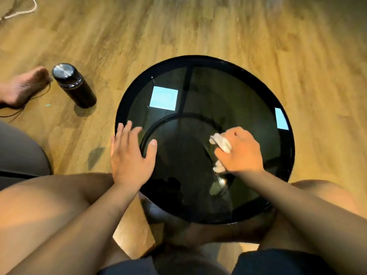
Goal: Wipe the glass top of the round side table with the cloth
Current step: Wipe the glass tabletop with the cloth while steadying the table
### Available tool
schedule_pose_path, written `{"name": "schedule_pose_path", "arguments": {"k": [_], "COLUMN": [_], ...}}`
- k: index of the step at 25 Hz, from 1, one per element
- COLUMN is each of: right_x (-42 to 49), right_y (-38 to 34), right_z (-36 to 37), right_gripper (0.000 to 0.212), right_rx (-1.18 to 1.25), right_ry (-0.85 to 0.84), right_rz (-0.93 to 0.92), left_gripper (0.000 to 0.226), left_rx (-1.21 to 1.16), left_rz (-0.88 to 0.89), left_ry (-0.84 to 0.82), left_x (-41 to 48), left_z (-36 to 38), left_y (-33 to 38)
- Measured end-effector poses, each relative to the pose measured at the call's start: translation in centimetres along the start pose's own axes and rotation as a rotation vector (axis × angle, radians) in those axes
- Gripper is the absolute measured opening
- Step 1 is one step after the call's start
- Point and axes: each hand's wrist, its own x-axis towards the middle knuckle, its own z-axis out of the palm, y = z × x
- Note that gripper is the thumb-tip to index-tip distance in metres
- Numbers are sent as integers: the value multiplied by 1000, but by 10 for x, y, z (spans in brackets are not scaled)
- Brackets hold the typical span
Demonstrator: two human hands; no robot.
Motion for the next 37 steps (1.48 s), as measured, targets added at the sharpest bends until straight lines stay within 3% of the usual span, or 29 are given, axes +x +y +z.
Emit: {"name": "schedule_pose_path", "arguments": {"k": [3, 6, 8, 10, 14, 20, 24, 27, 31, 37], "right_x": [-91, -95, -56, 2, 107, 239, 264, 262, 230, 82], "right_y": [28, 36, 23, 15, 14, 29, 44, 61, 90, 101], "right_z": [-14, -8, -5, -3, 6, 19, 10, -4, -14, -17], "right_gripper": [25, 29, 20, 17, 32, 50, 51, 53, 51, 54], "right_rx": [6, -10, -71, -85, -68, 27, -129, -165, -124, -210], "right_ry": [62, 83, 64, 41, 167, 222, 147, 104, 90, 14], "right_rz": [-57, -160, -187, -77, 16, 156, -51, -120, 33, 166], "left_gripper": [58, 56, 56, 55, 54, 50, 51, 50, 50, 54], "left_rx": [-16, -9, -10, -4, -77, -157, -144, -113, -100, -85], "left_rz": [-1, -8, -7, -14, -26, -18, -14, -18, -31, -44], "left_ry": [4, 18, 18, 25, 31, 41, 22, 24, 32, 19], "left_x": [-1, -4, -3, -3, -4, -2, -1, -1, 0, -1], "left_z": [1, 3, 4, 4, 1, 2, 2, 1, 1, -1], "left_y": [0, -1, 0, 1, 2, -3, -3, -2, 0, 3]}}
